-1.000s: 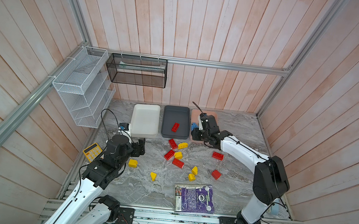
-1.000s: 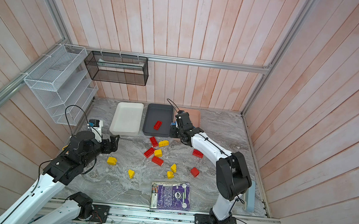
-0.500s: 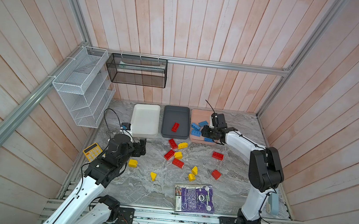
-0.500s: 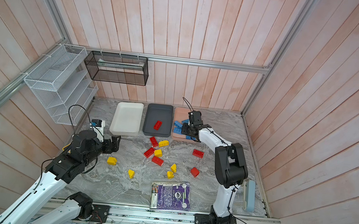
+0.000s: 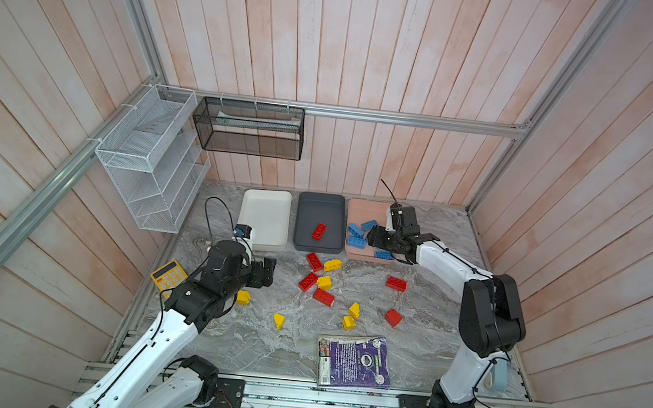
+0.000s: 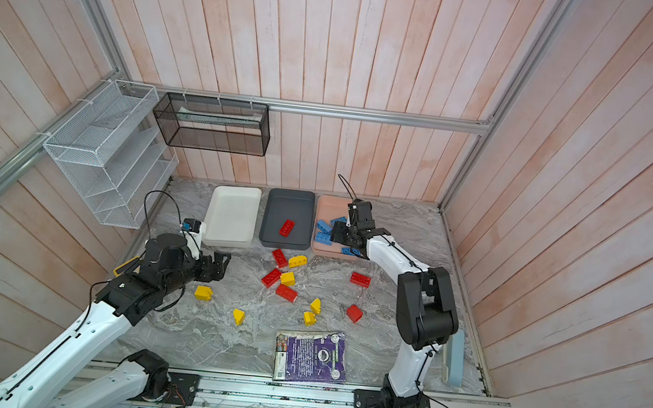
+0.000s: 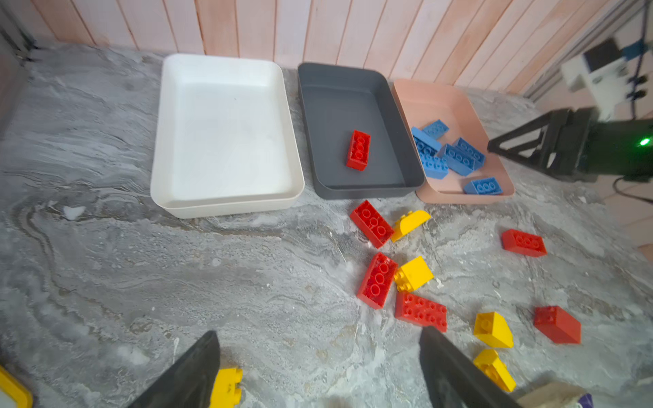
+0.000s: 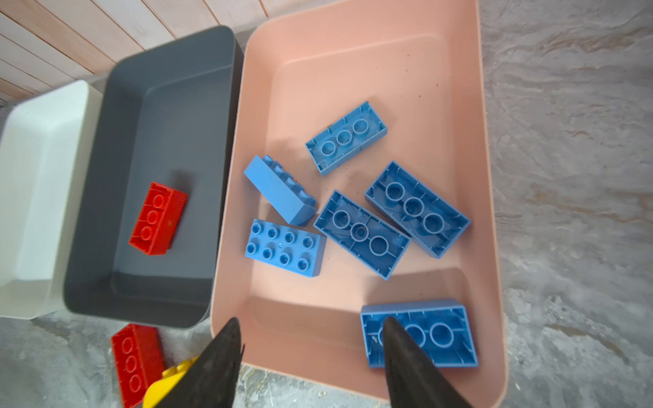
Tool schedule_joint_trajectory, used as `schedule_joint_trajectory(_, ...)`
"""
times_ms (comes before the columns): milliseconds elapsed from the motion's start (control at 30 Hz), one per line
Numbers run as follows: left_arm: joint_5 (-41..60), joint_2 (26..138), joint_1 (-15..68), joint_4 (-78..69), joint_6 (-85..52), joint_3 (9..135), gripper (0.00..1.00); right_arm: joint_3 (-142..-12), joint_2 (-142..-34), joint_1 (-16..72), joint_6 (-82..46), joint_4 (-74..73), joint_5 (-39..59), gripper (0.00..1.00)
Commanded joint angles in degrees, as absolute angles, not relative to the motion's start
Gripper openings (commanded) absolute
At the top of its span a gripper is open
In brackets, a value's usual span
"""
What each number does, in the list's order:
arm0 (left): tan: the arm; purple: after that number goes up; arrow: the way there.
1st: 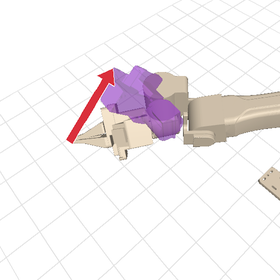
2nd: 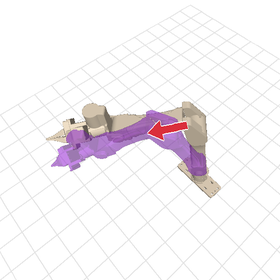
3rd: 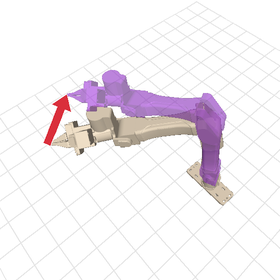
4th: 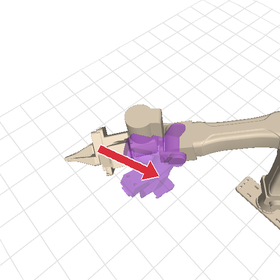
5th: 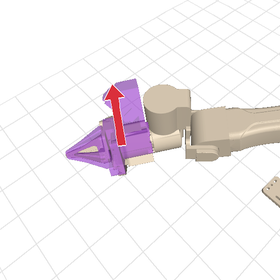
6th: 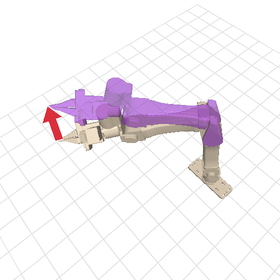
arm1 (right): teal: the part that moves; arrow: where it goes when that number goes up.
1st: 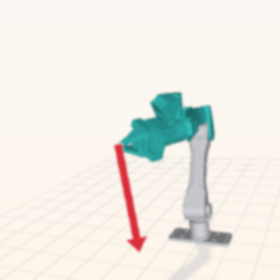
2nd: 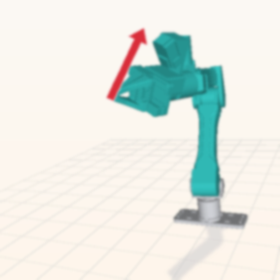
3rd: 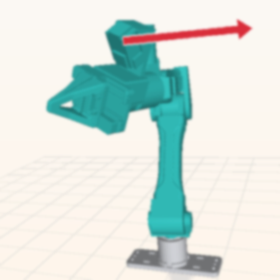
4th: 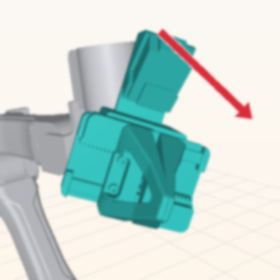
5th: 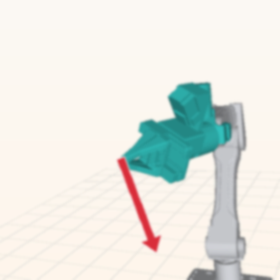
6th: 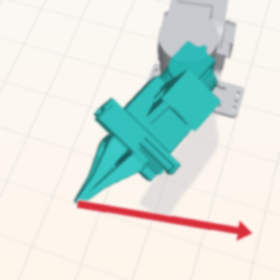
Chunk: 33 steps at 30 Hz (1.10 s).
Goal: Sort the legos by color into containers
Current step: 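Carry the small blue brick into the pink tray and release it, then lower the left gripper onto a red brick and grasp it while the right gripper withdraws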
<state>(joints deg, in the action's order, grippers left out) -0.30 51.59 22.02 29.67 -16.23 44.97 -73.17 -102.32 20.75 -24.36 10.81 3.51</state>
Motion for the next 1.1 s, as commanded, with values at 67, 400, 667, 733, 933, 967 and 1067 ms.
schedule_joint_trajectory(67, 7.2, 59.1, 24.7, 31.9, -13.5, 48.8, 0.89, -63.1, -91.1, 21.9, -24.8, 3.4, 6.3, 0.66)
schedule_joint_trajectory(400, 3.6, 74.9, 34.6, 38.0, -11.8, 56.4, 0.87, -39.2, -74.8, 32.3, -29.2, -15.5, 4.5, 0.67)
schedule_joint_trajectory(667, 0.2, 88.7, 36.6, 41.8, -9.1, 63.4, 0.67, -25.5, -63.0, 37.2, -31.2, -24.1, -2.6, 0.67)
schedule_joint_trajectory(733, -0.1, 91.4, 36.6, 42.0, -8.6, 64.7, 0.65, -22.8, -60.0, 37.2, -32.0, -25.6, -4.2, 0.67)
schedule_joint_trajectory(933, -2.5, 99.1, 36.7, 43.4, -6.9, 69.6, 0.69, -18.8, -54.3, 37.2, -33.4, -27.0, -7.4, 0.68)
schedule_joint_trajectory(967, -2.8, 100.1, 36.7, 43.6, -6.5, 70.3, 0.69, -18.4, -53.9, 37.2, -33.6, -27.0, -7.6, 0.68)
schedule_joint_trajectory(1067, -3.8, 103.3, 36.8, 44.1, -5.7, 72.0, 0.69, -17.9, -53.6, 37.2, -34.3, -27.0, -7.9, 0.68)
